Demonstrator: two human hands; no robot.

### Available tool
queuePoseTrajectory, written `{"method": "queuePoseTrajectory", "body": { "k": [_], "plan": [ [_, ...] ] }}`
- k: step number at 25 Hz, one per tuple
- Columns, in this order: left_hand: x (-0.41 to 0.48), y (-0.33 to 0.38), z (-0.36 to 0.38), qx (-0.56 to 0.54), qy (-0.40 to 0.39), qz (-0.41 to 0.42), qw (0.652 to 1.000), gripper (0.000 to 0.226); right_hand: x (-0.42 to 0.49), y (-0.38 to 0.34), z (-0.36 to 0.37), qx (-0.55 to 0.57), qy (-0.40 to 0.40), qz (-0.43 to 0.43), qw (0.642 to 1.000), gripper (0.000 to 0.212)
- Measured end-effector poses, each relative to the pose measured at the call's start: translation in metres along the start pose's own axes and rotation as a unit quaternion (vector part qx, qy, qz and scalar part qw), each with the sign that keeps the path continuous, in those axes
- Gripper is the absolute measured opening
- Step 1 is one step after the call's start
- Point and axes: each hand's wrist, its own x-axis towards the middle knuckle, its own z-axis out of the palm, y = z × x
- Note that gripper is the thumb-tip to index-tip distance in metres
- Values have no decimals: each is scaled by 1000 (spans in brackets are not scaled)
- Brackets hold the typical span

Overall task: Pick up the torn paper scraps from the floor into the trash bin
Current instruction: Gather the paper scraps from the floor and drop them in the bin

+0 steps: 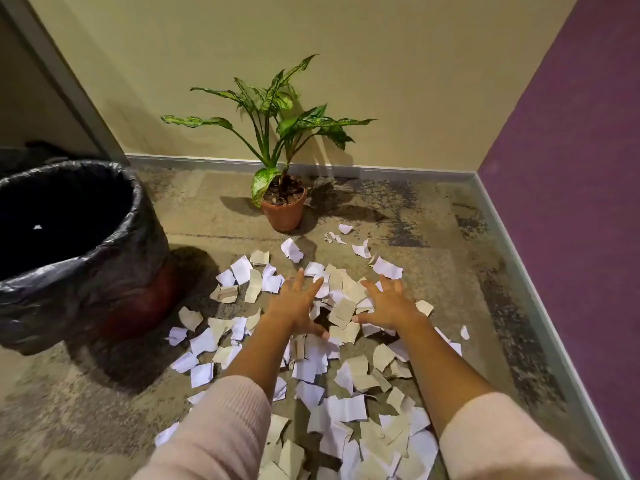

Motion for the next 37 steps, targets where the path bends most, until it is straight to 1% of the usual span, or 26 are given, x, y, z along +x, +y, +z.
{"method": "queuePoseTrajectory", "body": {
  "k": [3, 6, 8, 10, 12, 17, 22, 24, 27, 31, 34, 37],
  "plan": [
    [-4, -2, 24, 31, -43, 1, 999, 128, -6, 3, 16, -10, -34, 2, 999, 102],
    [-5, -1, 44, 29, -58, -1, 998, 132, -10, 0, 28, -4, -41, -3, 999, 104],
    [-6, -1, 50, 26, -60, -12, 998, 131, -10, 0, 36, 2, -42, -2, 999, 104],
    [-6, -2, 57, 24, -68, -16, 997, 128, -9, -1, 47, 5, -42, 4, 999, 101],
    [-9, -3, 64, 24, -66, -19, 997, 122, -10, -3, 55, -6, -25, 6, 1000, 93],
    [-11, -4, 75, 11, -31, -17, 999, 100, -13, -8, 64, -27, 45, -15, 998, 68],
    [-10, -5, 79, -9, 27, 8, 1000, 62, -10, -13, 61, -23, 75, -18, 997, 46],
    [-10, -4, 82, -17, 55, 9, 998, 49, -12, -13, 61, -24, 90, -16, 996, 43],
    [-9, -2, 82, -27, 88, 9, 996, 43, -13, -10, 61, -9, 112, -18, 993, 40],
    [-9, 2, 79, -60, 130, 5, 990, 37, -10, -5, 61, 63, 144, 8, 987, 29],
    [-12, 2, 74, -103, 150, -21, 983, 30, -11, -3, 56, 121, 174, 24, 977, 29],
    [-15, -5, 61, -162, 185, -55, 968, 23, -13, -4, 46, 181, 200, 38, 962, 30]
  ]
}}
